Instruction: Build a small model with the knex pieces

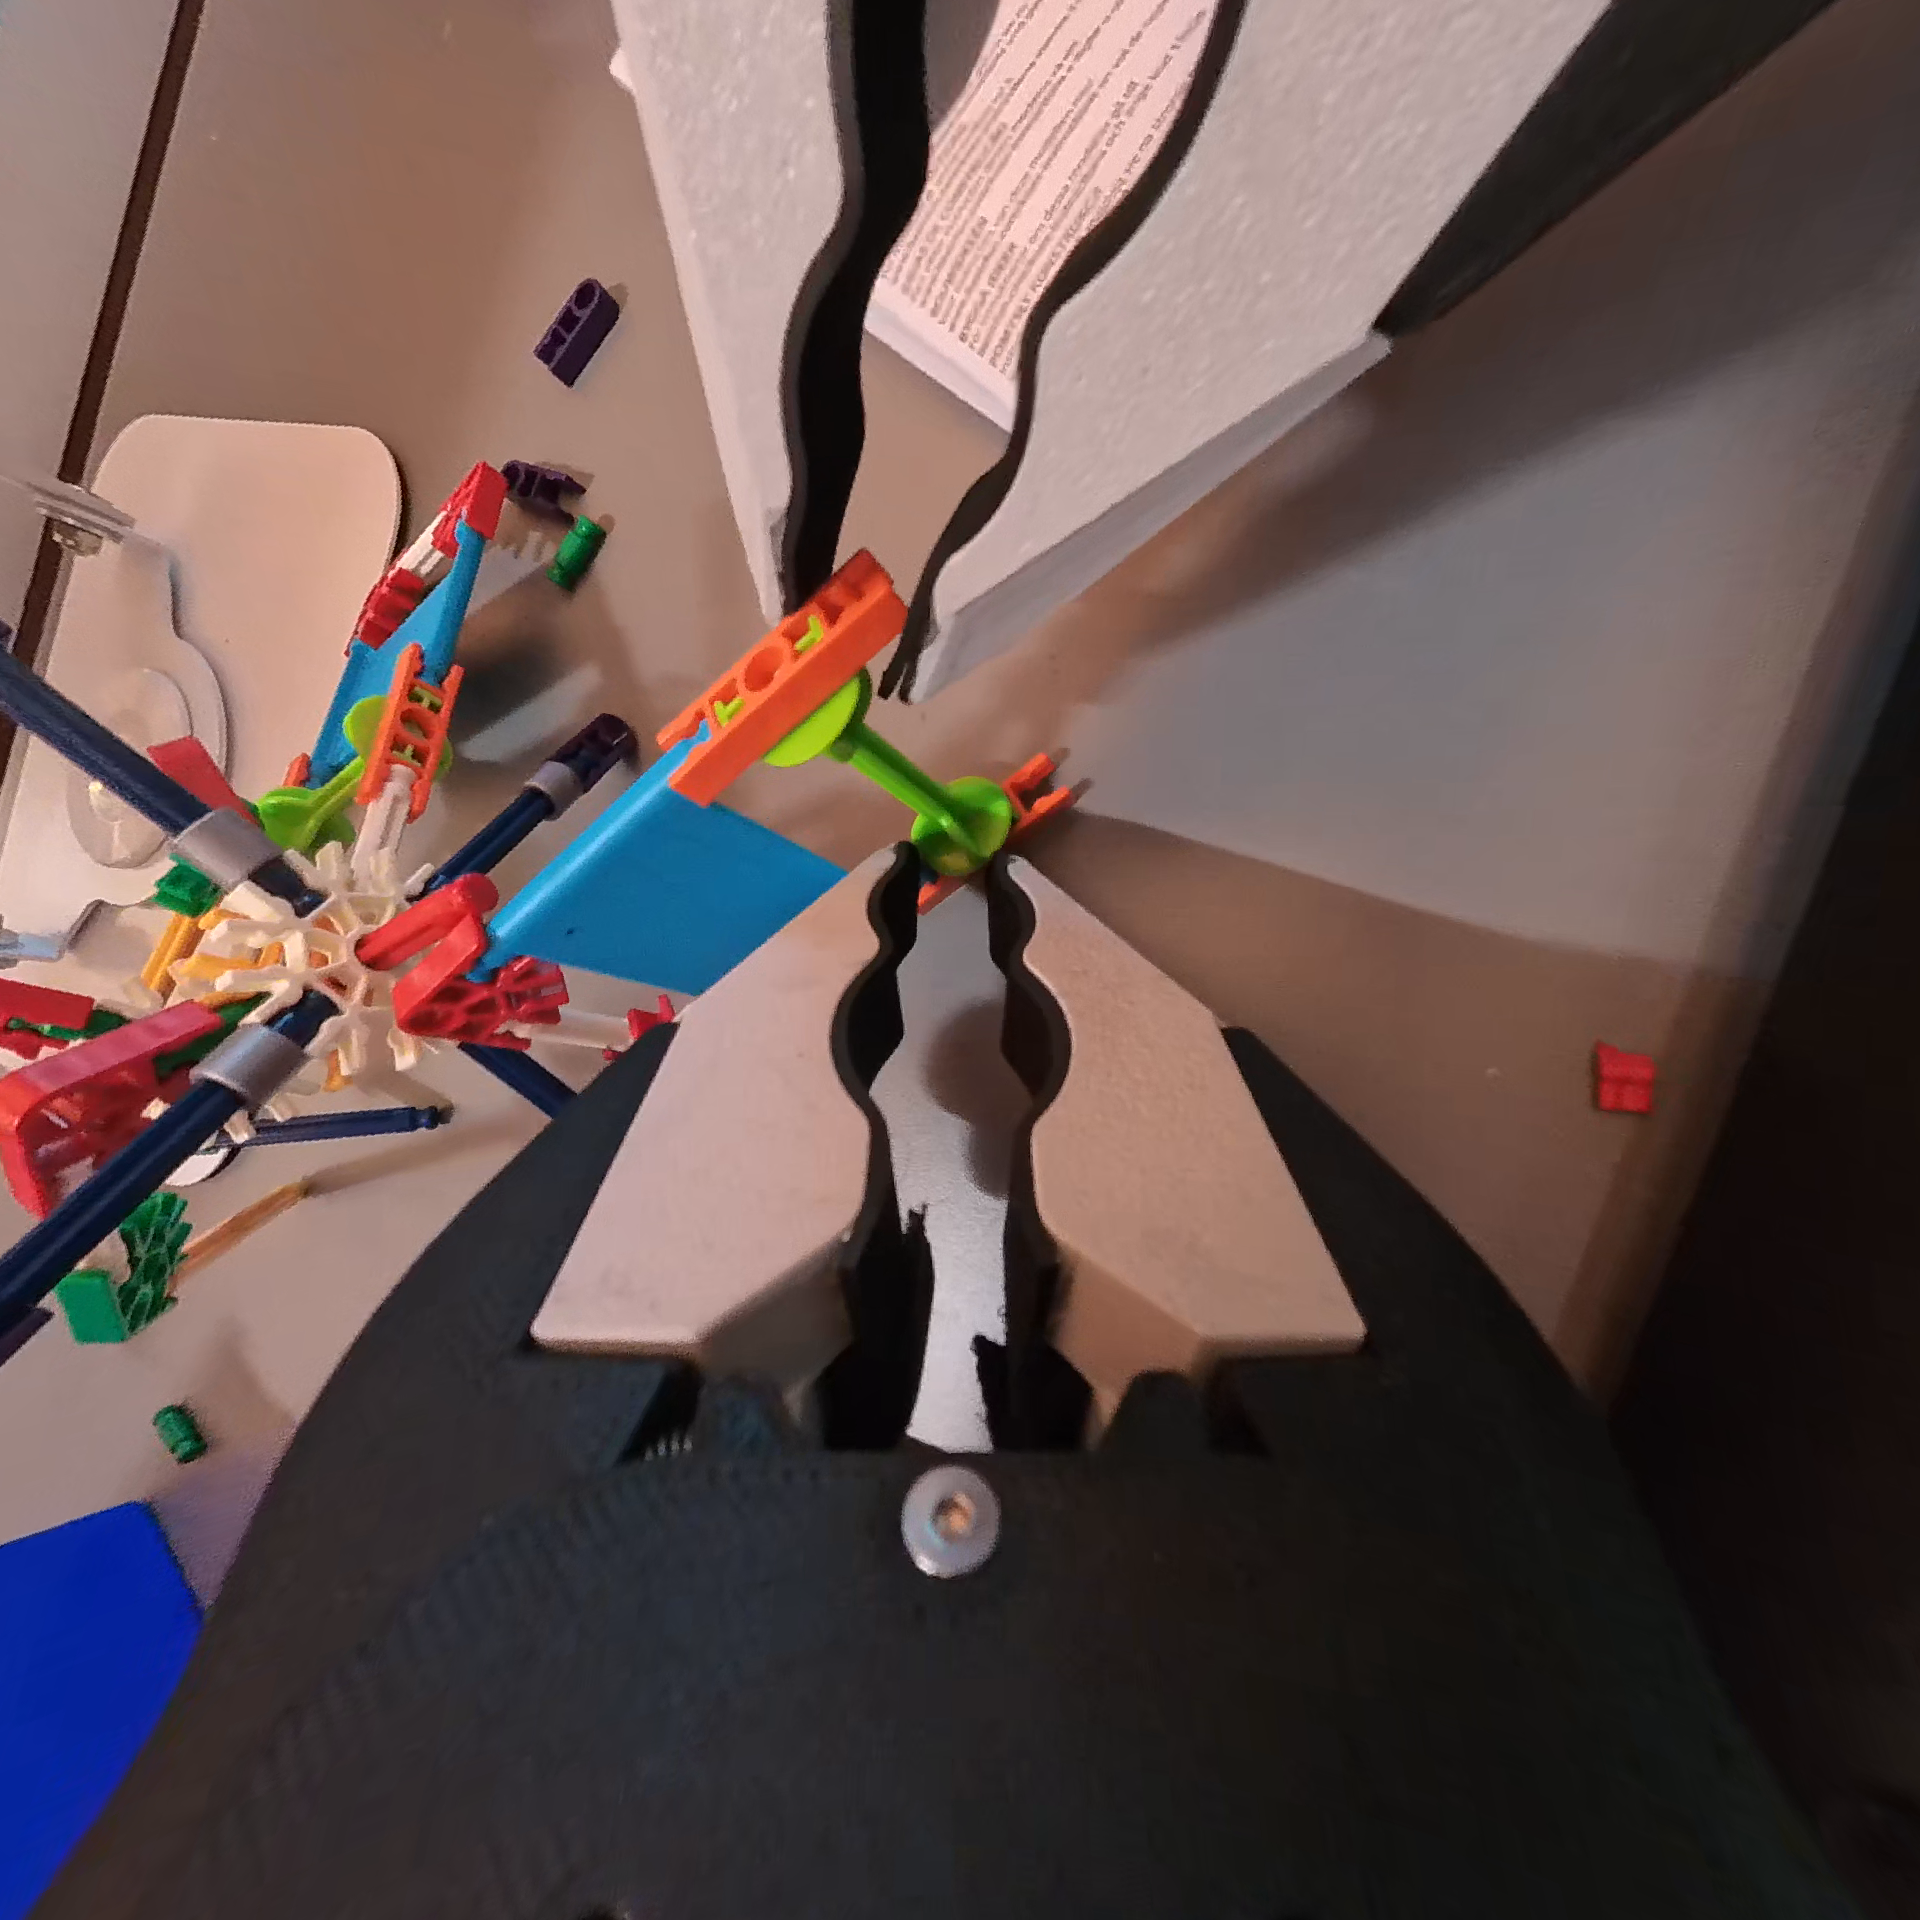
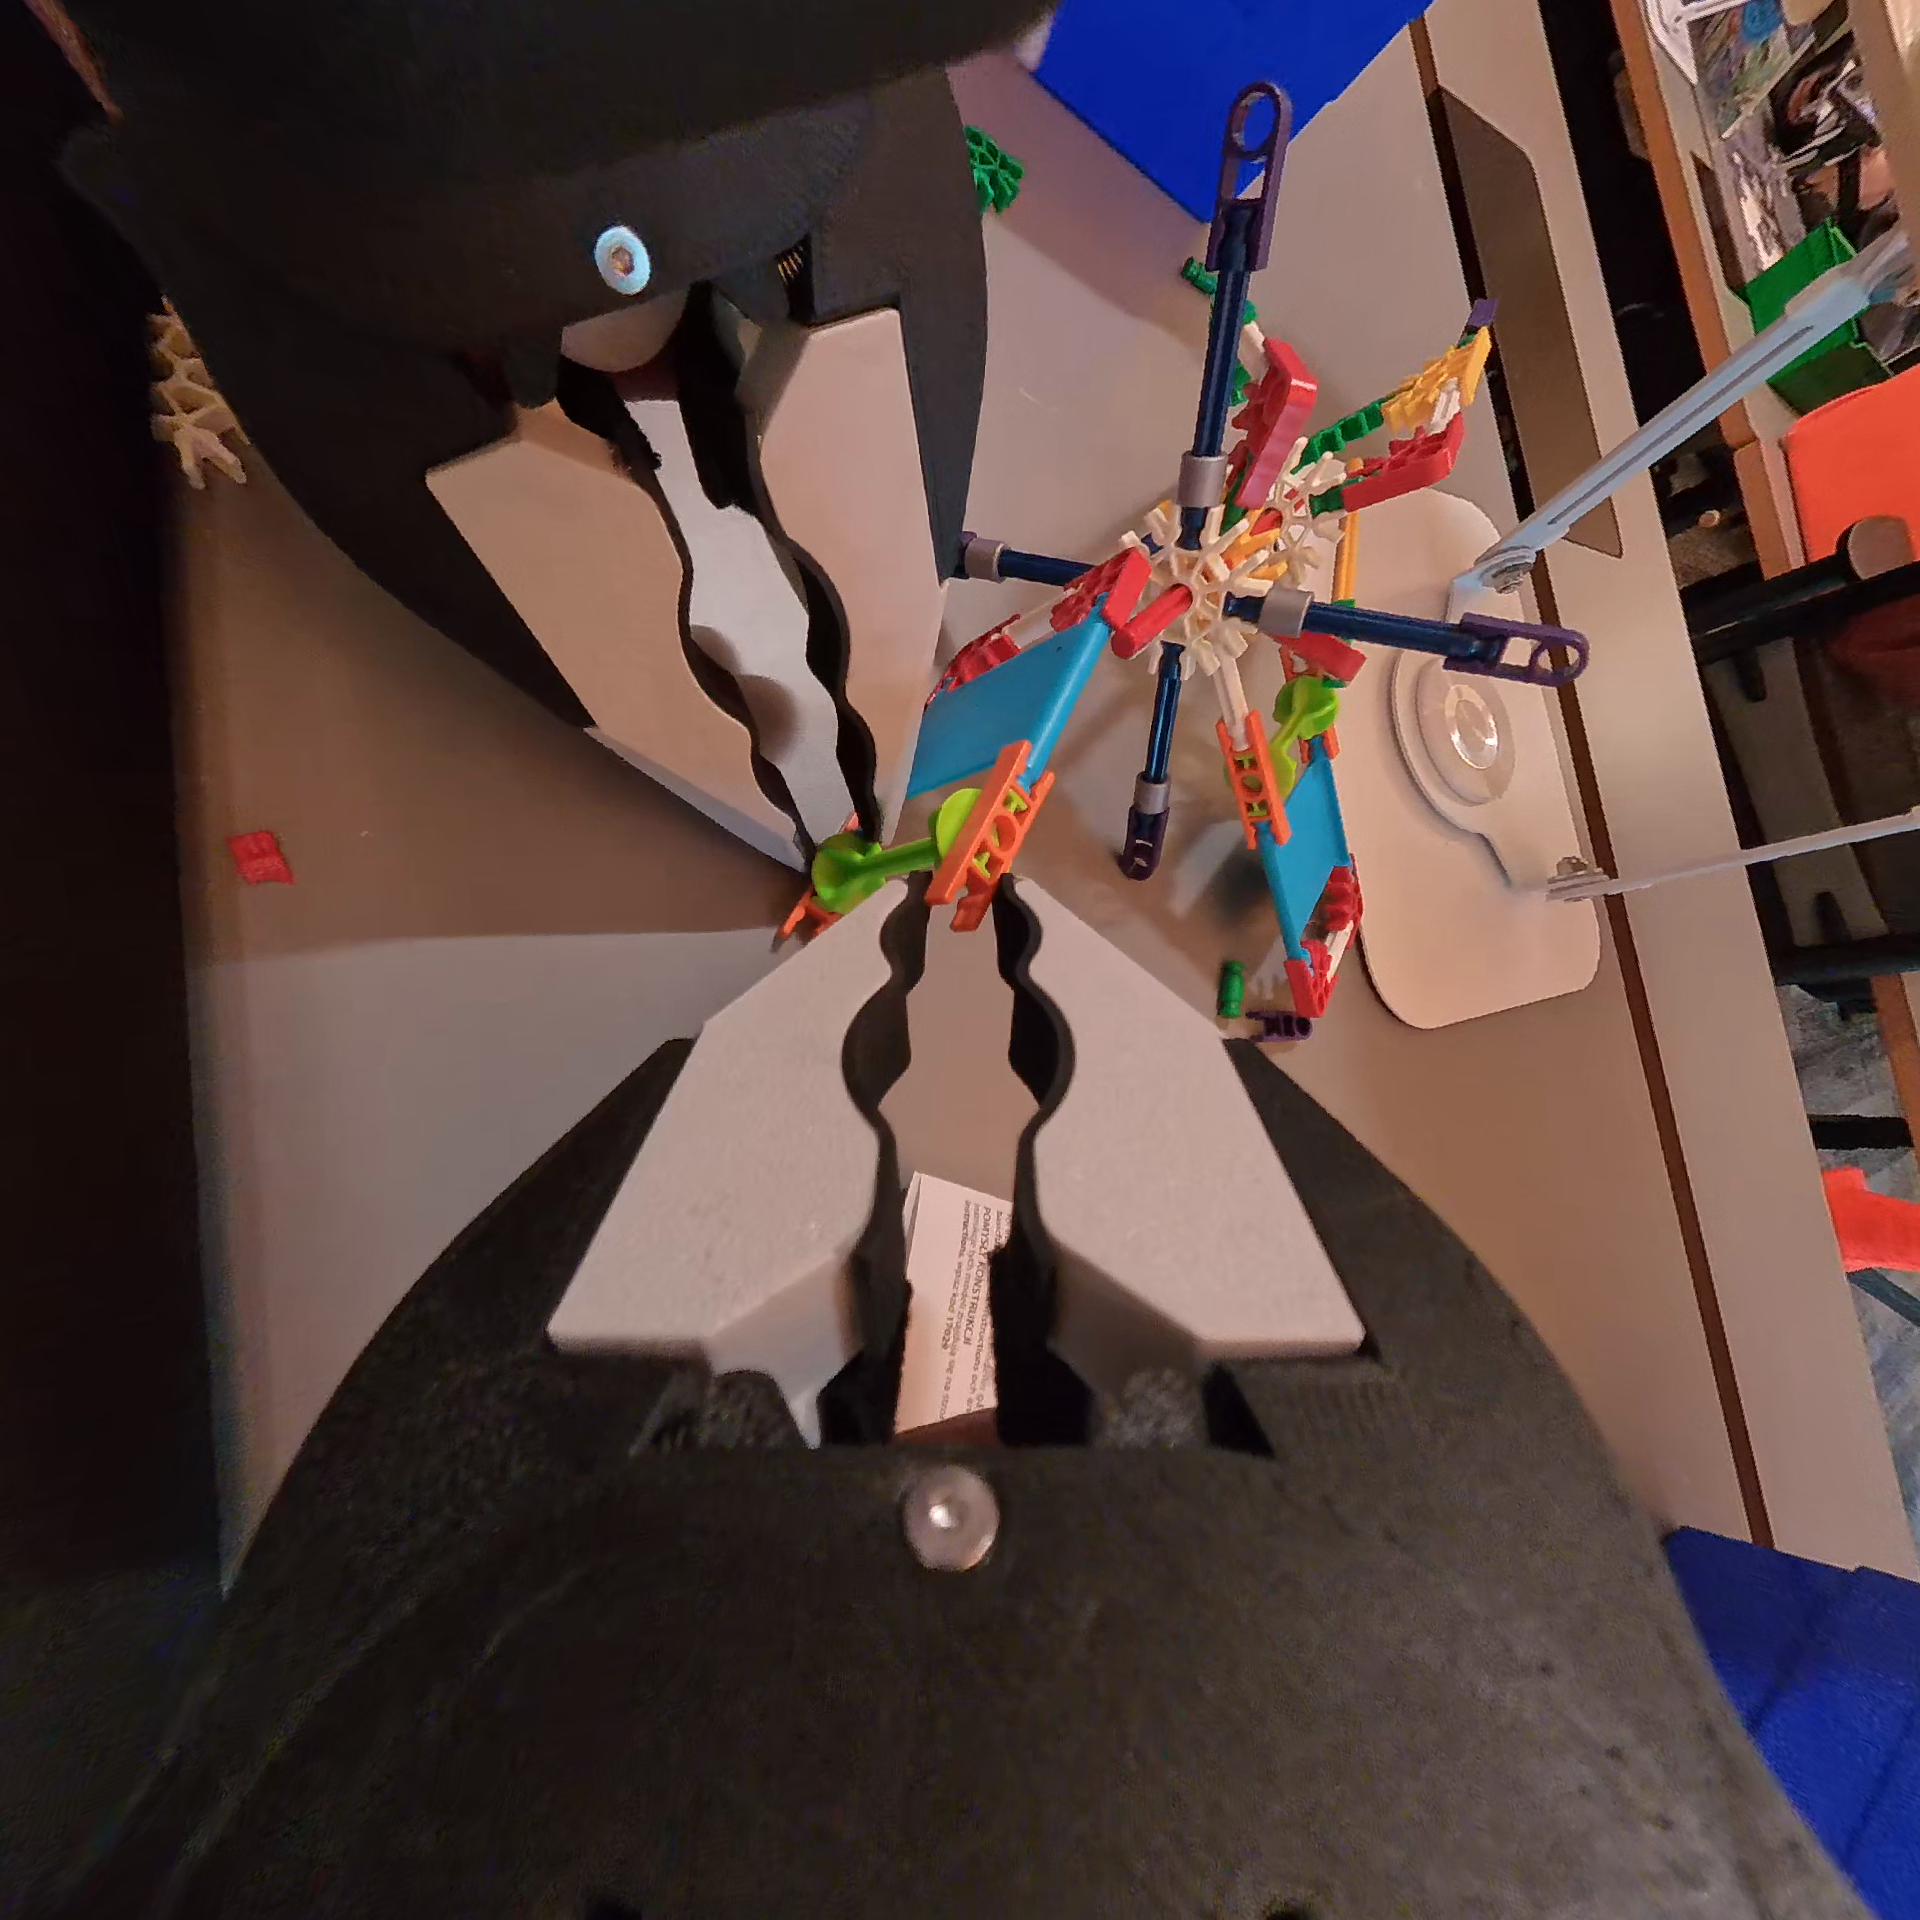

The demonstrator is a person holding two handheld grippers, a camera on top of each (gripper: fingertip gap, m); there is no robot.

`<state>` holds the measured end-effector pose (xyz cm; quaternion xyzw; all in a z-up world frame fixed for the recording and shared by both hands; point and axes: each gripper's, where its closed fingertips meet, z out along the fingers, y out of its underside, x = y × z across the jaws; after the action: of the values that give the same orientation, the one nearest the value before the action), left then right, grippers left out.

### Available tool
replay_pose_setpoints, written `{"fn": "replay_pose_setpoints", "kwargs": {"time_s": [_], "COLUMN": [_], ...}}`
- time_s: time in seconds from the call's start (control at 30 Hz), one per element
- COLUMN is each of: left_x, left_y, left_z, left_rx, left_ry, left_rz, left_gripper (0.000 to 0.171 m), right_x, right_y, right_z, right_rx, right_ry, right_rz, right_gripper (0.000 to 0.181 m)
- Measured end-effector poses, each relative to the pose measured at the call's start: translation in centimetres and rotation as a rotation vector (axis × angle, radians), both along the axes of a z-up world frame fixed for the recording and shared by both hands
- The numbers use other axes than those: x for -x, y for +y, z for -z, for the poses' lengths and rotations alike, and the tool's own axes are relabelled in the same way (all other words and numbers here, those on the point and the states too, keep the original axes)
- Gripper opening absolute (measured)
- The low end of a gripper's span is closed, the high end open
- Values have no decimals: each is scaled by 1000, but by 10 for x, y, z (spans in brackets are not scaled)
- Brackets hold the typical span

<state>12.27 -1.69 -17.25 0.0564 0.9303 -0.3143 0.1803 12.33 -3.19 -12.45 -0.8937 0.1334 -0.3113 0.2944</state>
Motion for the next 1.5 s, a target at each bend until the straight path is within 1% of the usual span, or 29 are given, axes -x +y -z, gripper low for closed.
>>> {"fn": "replay_pose_setpoints", "kwargs": {"time_s": [0.3, 0.4, 0.73, 0.9, 1.07, 1.27, 1.33, 1.4, 1.5], "left_x": [0, -1, -1, -1, -1, 0, 0, 0, 0], "left_y": [-1, 0, 0, 0, 0, 0, 1, 0, 1], "left_z": [1, 1, 1, 1, 1, 1, 2, 2, 2], "left_rx": [37, 20, 20, -12, -25, -44, -63, -82, -63], "left_ry": [40, 9, -14, -49, -44, -105, -107, -125, -140], "left_rz": [-13, -3, 9, 19, 30, 39, 52, 61, 62], "left_gripper": [14, 14, 13, 13, 12, 11, 9, 9, 9], "right_x": [-1, 0, 1, 2, 1, 1, -6, -5, -4], "right_y": [-1, -1, 1, 1, 0, 0, -8, -6, -5], "right_z": [1, 1, 1, 1, 2, 3, 7, 6, 6], "right_rx": [17, 25, 77, 92, 114, 136, 195, 196, 172], "right_ry": [6, 8, -8, -7, -8, -33, -58, -57, -62], "right_rz": [13, 13, 19, 25, 29, 38, 71, 66, 66], "right_gripper": [10, 9, 9, 9, 9, 8, 7, 7, 7]}}
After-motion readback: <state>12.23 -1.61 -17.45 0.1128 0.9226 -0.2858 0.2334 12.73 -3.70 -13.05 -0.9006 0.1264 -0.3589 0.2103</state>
